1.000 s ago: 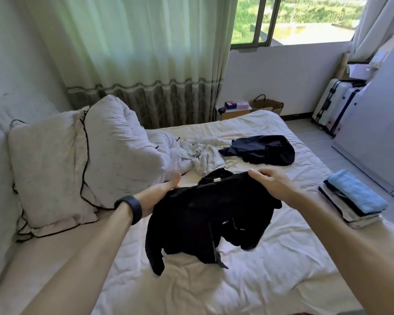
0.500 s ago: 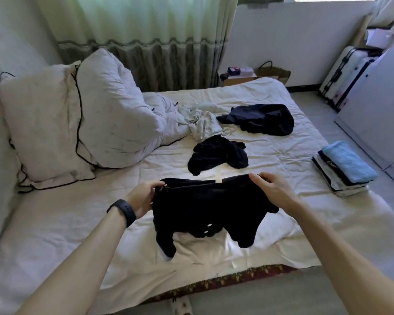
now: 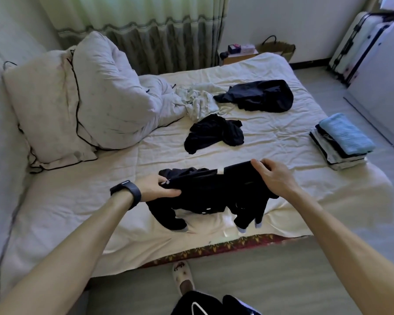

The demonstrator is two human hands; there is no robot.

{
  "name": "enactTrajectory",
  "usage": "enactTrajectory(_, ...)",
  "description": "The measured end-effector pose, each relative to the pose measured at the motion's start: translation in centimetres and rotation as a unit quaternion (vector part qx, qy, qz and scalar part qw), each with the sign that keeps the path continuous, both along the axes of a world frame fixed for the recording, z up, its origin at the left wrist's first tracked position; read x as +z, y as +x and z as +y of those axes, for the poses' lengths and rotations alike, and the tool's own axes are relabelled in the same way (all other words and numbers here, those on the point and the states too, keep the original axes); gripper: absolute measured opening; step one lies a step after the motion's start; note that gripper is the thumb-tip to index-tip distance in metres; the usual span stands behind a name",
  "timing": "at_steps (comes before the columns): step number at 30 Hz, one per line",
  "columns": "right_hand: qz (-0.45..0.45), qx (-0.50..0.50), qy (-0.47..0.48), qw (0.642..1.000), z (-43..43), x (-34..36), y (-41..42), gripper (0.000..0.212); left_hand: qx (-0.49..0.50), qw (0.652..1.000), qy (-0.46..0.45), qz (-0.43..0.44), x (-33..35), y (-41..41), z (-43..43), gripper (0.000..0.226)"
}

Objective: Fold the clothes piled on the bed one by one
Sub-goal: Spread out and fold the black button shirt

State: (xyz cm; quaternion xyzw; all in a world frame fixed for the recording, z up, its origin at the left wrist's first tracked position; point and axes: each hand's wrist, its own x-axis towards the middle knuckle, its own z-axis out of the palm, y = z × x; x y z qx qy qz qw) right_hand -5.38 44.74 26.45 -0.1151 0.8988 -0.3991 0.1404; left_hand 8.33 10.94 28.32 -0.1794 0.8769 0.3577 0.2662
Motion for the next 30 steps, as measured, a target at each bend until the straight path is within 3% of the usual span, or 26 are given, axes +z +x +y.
enactTrajectory(2, 0.042, -0.001, 0.016, 0.999, 0.4, 0.7, -0.5, 0.057, -0.012, 0.996, -0.07, 0.053, 0.8, 0.4, 0.2, 0.03)
enactTrajectory(3, 0.065, 0.001, 0.018, 0.998, 0.5, 1.1, -0.6, 0.053, 0.019, 0.994, -0.063, 0.089, 1.5, 0.6, 0.3, 0.03)
enactTrajectory(6, 0.08, 0.018, -0.03, 0.996, 0.3, 2.5, -0.7, 0.037, 0.146, 0.973, 0.125, 0.126, 4.2, 1.5, -0.1, 0.041)
enactTrajectory(9, 0.001, 0.038, -0.087, 0.996, 0.2, 4.2, -0.1, 0.027, 0.161, 0.936, 0.284, 0.129, 6.2, 3.3, -0.7, 0.057)
enactTrajectory(11, -0.069, 0.07, -0.141, 0.985, 0.7, 6.0, -0.1, 0.036, 0.197, 0.914, 0.333, 0.121, 7.4, 4.5, -1.2, 0.058)
enactTrajectory(14, -0.219, 0.131, -0.221, 0.941, 1.4, 8.3, -0.7, 0.058, 0.265, 0.872, 0.378, 0.161, 9.6, 5.9, -1.6, 0.035)
enactTrajectory(16, -0.286, 0.171, -0.242, 0.911, 1.3, 9.8, -1.0, 0.066, 0.291, 0.86, 0.364, 0.207, 11.3, 5.8, -1.1, 0.034)
enactTrajectory(18, -0.314, 0.222, -0.241, 0.891, 1.0, 11.1, -1.0, 0.058, 0.335, 0.851, 0.313, 0.257, 13.0, 5.3, -0.6, 0.04)
enactTrajectory(22, -0.322, 0.279, -0.277, 0.861, 1.2, 12.1, -0.3, 0.033, 0.368, 0.862, 0.092, 0.337, 15.8, 5.0, -0.7, 0.052)
enactTrajectory(24, -0.24, 0.239, -0.266, 0.903, 1.2, 11.7, 0.7, 0.018, 0.318, 0.879, -0.004, 0.357, 16.5, 6.3, -0.4, 0.054)
enactTrajectory(27, -0.044, 0.122, -0.213, 0.969, 0.8, 10.5, 3.3, 0.026, 0.233, 0.896, -0.073, 0.371, 15.5, 9.0, 0.4, 0.059)
enactTrajectory(30, 0.085, 0.089, -0.195, 0.973, 0.6, 9.4, 5.3, 0.025, 0.243, 0.893, -0.041, 0.376, 12.6, 11.6, 1.1, 0.038)
